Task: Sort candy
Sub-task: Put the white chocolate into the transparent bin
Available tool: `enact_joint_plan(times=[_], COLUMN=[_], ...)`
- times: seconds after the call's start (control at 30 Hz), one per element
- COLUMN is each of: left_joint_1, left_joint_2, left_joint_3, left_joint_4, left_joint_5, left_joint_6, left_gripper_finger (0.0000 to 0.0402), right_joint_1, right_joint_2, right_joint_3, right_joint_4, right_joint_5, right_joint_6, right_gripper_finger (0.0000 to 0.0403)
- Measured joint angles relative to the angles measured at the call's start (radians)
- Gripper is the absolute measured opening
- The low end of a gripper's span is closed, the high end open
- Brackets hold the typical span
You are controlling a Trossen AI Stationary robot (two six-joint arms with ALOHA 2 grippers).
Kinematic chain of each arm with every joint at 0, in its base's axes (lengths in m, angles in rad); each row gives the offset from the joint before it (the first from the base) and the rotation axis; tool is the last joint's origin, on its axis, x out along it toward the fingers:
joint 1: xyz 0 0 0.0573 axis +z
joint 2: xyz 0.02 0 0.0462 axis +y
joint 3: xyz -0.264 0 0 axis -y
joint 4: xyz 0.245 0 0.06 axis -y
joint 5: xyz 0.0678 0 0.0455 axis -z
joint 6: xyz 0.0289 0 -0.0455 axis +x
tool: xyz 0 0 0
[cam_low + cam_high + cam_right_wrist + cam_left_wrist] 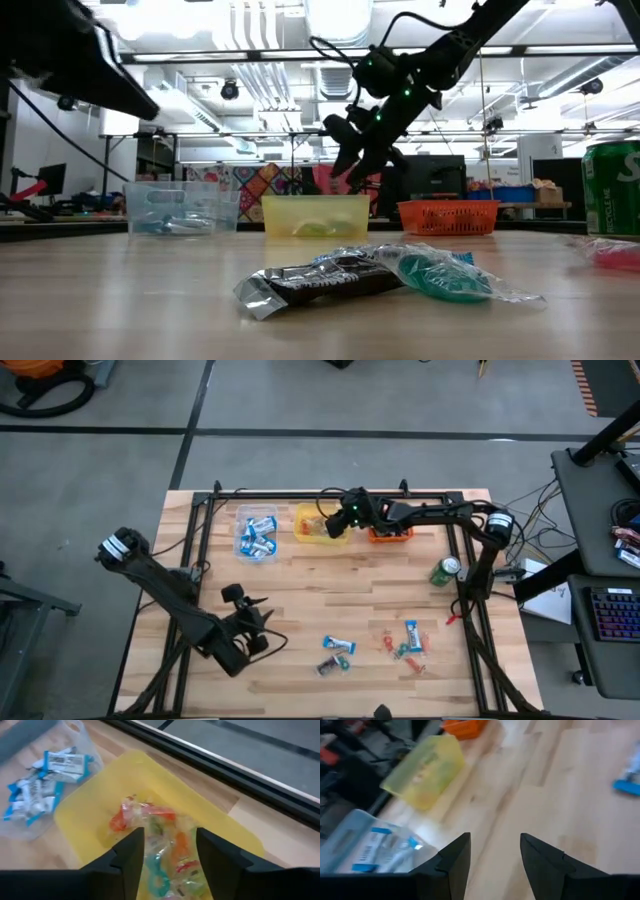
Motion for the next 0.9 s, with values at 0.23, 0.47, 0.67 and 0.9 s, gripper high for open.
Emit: enact_joint_plan(times=[0.23,0.47,0.67,0.9], left_joint_1=[-0.027,-0.019,-0.019,-0.018], left_joint_2=[-0.178,-0.214,-0.166,-0.114], left_joint_3=[-0.212,-0.452,-0.497,-0.455], left_joint_4=[0.457,1.242,1.397,1.396], left_joint_5=[0.131,0.332,0.326,0.322], left_joint_6=[0.219,0.535,0.543,0.587], left_gripper_finger=[0.0154,0.0154,0.0155,0.0155], right_joint_1=[0.004,0.045,0.177,0.392], right_joint_2=[-0.07,-0.138,-0.163,-0.166], right_joint_3=[0.046,0.146,0.212,0.232], right_joint_4=[0.037,-0.061,-0.375,-0.692], right_joint_5=[-0.007,-0.038,-0.047,-0.118], right_joint_6=[-0.043,-0.071,-0.048,0.045], right_gripper_finger=[0.0186,0.0175,0.0161,0.0161])
